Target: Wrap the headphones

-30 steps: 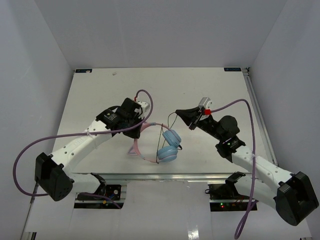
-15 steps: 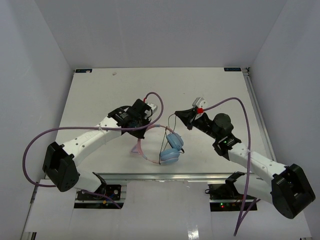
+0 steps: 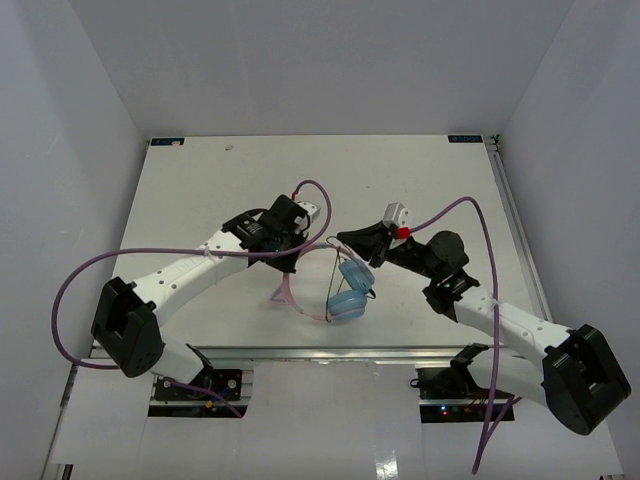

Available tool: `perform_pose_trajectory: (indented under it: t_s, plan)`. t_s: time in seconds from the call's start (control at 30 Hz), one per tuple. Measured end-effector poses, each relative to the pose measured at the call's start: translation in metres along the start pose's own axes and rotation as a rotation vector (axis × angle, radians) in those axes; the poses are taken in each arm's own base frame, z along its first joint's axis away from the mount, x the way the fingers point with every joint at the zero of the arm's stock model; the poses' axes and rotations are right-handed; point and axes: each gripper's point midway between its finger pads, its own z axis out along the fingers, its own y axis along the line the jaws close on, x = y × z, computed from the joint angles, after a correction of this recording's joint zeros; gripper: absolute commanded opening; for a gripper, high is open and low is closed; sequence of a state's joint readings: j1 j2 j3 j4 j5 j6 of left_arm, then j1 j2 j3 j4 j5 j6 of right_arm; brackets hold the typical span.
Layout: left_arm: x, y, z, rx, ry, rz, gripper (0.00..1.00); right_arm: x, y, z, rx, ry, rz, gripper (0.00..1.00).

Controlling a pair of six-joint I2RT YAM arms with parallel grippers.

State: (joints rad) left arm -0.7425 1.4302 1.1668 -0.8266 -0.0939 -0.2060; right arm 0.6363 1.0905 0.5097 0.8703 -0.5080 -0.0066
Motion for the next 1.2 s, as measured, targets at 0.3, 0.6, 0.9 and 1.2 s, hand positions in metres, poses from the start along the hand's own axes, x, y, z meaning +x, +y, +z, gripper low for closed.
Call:
perform_pose_trajectory:
  t_s: [0.3,0.6,0.9,1.2]
  plan:
    - [-0.044,-0.012,-0.019,0.03,-0.087,-0.052,0.0,-0.011,0.042,-0.012,-0.146,-0.026,-0.044,0.1]
    - [-0.063,-0.01,-0.058,0.023,-0.165,-0.1,0.0,-0.019,0.065,-0.022,-0.233,-0.023,-0.112,0.38]
    - [-0.083,0.0,-0.087,-0.018,-0.271,-0.16,0.0,-0.026,0.092,-0.023,-0.367,-0.014,-0.121,0.47]
    - [-0.084,0.006,-0.106,-0.031,-0.32,-0.179,0.0,-0.041,0.094,-0.028,-0.335,-0.034,-0.139,0.44]
